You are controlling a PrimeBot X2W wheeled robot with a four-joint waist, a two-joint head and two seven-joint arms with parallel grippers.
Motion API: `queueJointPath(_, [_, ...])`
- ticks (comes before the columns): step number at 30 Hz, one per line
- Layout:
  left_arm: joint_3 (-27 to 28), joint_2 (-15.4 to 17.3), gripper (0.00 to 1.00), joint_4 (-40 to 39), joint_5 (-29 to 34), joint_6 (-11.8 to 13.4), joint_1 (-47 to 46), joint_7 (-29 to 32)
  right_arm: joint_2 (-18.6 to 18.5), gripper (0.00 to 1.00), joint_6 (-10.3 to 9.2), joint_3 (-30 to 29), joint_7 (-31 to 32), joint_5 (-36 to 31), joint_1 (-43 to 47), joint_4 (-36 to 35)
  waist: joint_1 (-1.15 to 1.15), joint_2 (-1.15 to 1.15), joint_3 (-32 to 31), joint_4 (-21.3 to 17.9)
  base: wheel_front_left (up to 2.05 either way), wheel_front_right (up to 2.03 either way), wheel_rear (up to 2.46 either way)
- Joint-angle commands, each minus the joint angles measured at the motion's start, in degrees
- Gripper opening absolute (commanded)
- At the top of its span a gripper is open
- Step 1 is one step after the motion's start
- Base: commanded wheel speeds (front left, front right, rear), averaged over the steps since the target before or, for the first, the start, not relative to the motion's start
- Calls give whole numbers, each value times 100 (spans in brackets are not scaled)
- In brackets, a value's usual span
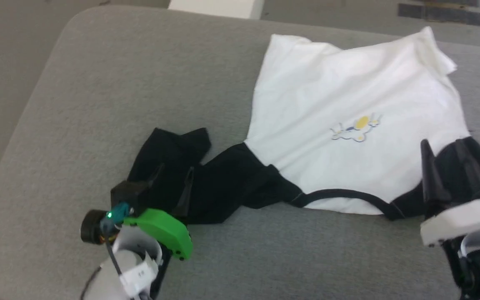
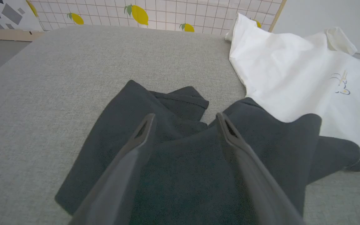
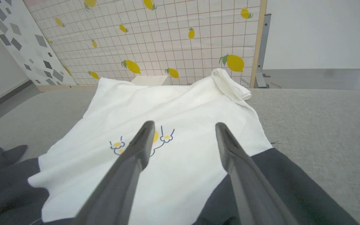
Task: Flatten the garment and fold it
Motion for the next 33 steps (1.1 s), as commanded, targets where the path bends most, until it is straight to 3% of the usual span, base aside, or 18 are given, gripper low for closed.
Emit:
queueJointPath(1, [-11, 145, 100, 50, 54, 18, -226, 319, 71, 100, -9, 48, -41, -48, 156, -172, 1, 0, -94, -634, 0, 0, 0])
queueJointPath(6, [-98, 831, 100, 251, 217, -116, -652, 1814, 241, 100, -9, 336, 39, -36, 443, -493, 1, 0, 134, -1031, 0, 0, 0])
queueJointPath(11, [-210, 1507, 100, 268, -5, -350, -890, 3246, 291, 100, -9, 552, -17, 62, 320, -564, 1, 0, 354, -1341, 0, 0, 0])
queueJointPath(18, [-313, 2038, 100, -251, -705, -430, -652, 4693, 317, 100, -9, 636, -129, 84, 188, -575, 1, 0, 572, -1553, 0, 0, 0])
queueJointPath(19, [-291, 2127, 42, -317, -721, -421, -609, 4826, 319, 100, -9, 636, -144, 83, 181, -564, 1, 0, 593, -1566, 0, 0, 0])
queueJointPath(20, [-280, 2187, 0, -363, -739, -419, -578, 4924, 321, 100, -9, 637, -157, 81, 175, -555, 1, 0, 610, -1574, 0, 0, 0])
queueJointPath(23, [-202, 2339, 0, -556, -751, -396, -561, 4985, 328, 100, -9, 649, -189, 124, 141, -526, 1, 0, 672, -1601, 0, 0, 0])
queueJointPath(33, [191, 2927, 0, -455, 9, -269, -1515, 3641, 337, 100, -9, 746, -215, 145, -72, -564, 1, 0, 909, -1616, 0, 0, 0])
